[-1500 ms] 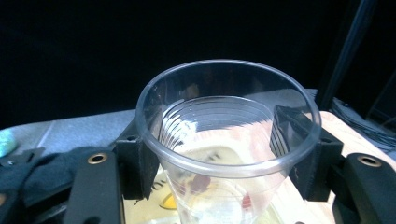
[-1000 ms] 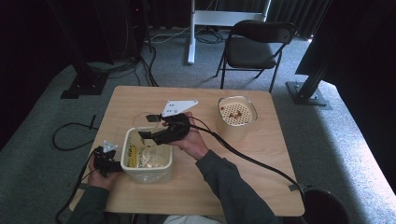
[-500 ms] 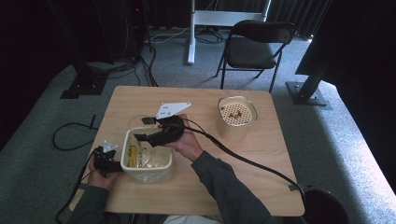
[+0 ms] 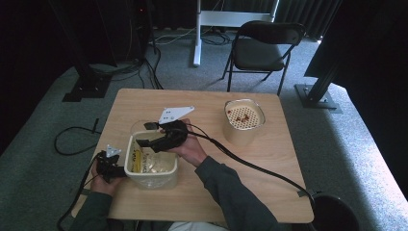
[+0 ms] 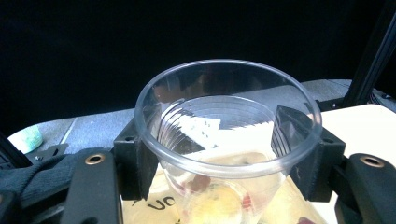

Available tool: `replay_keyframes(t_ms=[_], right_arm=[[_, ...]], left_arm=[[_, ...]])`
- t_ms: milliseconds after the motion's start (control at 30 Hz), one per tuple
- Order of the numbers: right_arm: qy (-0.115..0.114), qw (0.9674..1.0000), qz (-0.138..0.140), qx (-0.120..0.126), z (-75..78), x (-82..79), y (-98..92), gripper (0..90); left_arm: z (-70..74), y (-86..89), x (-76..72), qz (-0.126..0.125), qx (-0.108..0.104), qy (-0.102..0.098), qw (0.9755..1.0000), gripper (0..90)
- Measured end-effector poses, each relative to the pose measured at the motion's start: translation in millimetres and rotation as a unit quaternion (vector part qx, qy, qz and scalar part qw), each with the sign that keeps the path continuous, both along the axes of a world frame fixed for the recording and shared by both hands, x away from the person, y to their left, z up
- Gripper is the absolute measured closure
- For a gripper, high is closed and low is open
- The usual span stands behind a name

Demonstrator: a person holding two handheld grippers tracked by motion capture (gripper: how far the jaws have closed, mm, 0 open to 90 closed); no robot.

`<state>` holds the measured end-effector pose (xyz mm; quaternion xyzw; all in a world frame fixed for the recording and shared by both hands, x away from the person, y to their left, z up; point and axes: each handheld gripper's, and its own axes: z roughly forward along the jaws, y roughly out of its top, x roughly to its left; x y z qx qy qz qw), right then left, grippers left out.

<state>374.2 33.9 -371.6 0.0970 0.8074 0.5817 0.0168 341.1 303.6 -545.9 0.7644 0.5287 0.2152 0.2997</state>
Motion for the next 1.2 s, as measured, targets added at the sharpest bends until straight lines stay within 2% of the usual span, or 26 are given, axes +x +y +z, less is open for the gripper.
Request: replay_keyframes(t_ms=[467, 600, 767, 1000, 1200], right_arm=[[0.005, 0.9998, 0.01, -0.015, -8.0, 1.0, 4.3, 32.3], [0.022, 0.9996, 0.019, -0.008, -8.9, 1.2, 5.0, 20.0], [0.025, 0.9994, 0.023, -0.006, -8.1, -0.9, 4.7, 11.3], [0.02, 0.9997, 0.01, 0.004, -5.8, 0.1, 0.8, 10.8], [0.002, 1.0, -0.004, 0.0, -2.7, -3.9, -6.5, 11.8]], left_arm=[[0.0, 0.0, 0.0, 0.0, 0.0, 0.0, 1.0, 1.3], [0.0, 0.0, 0.0, 0.0, 0.0, 0.0, 1.0, 1.3], [0.1, 0.1, 0.0, 0.0, 0.001, 0.0, 1.0, 1.3], [0.0, 0.0, 0.0, 0.0, 0.0, 0.0, 1.0, 1.2], [0.0, 0.0, 0.0, -0.001, 0.0, 0.0, 1.0, 1.3]])
